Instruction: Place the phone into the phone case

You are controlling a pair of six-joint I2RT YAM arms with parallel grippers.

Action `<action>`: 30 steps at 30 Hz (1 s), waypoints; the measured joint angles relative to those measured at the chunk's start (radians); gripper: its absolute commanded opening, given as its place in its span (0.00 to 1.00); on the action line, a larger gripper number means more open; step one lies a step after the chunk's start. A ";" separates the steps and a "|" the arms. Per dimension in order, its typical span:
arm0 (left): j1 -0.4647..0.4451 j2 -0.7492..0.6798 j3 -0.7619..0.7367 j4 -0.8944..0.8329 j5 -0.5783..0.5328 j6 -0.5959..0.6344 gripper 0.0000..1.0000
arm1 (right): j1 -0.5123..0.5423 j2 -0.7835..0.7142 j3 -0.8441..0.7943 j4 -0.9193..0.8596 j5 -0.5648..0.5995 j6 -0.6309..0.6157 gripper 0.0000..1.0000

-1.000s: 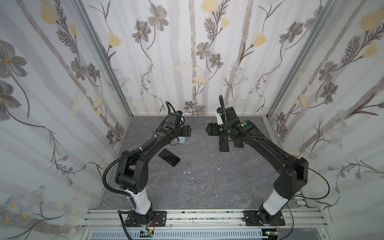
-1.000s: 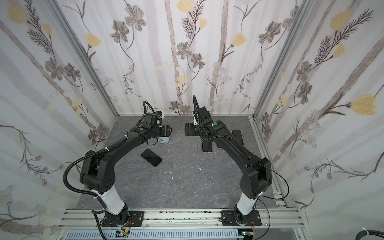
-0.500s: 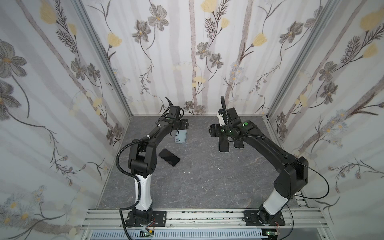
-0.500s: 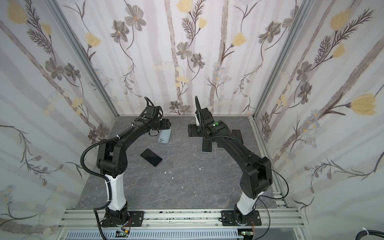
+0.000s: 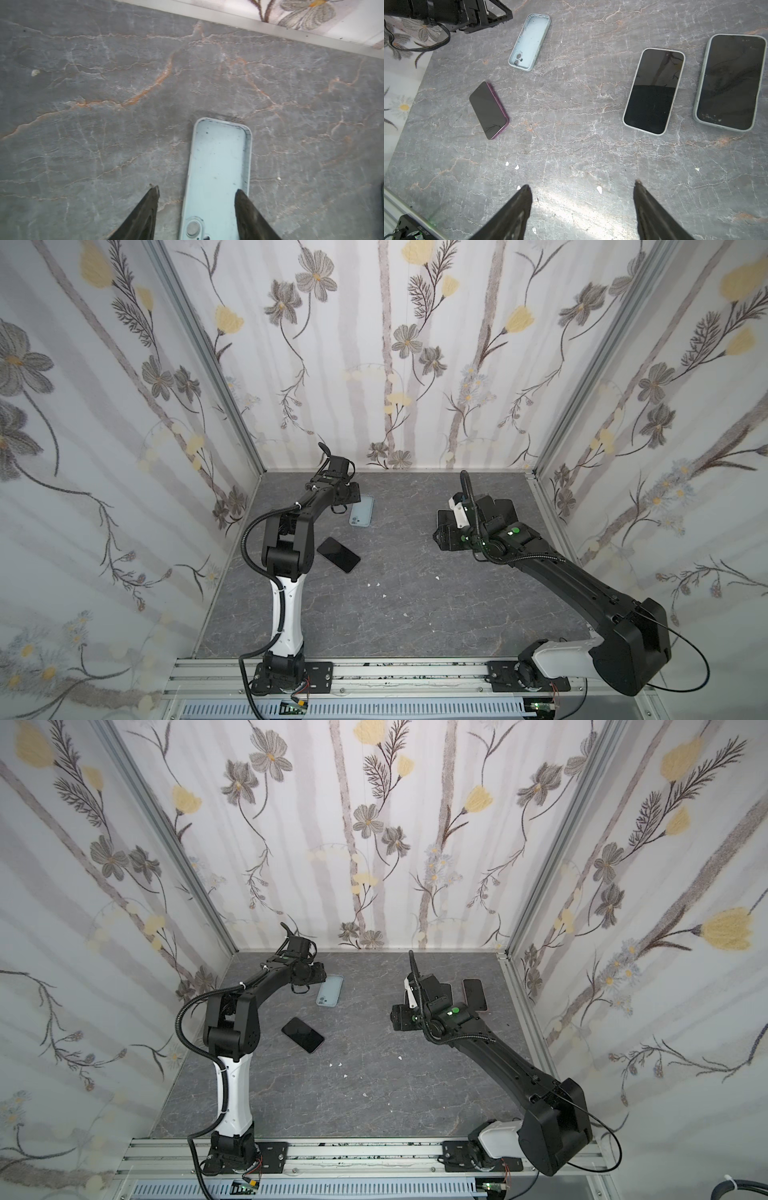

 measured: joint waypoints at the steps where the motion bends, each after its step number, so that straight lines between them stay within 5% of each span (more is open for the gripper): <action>1: 0.001 0.012 0.010 -0.001 0.009 0.011 0.51 | -0.001 -0.002 -0.010 0.005 0.005 0.000 0.75; 17: -0.090 0.145 0.103 -0.014 0.068 0.061 0.54 | 0.029 0.161 0.162 0.026 -0.022 0.000 0.71; 30: -0.159 0.177 0.119 -0.011 0.050 0.143 0.12 | 0.029 0.105 0.134 -0.024 0.013 0.000 0.69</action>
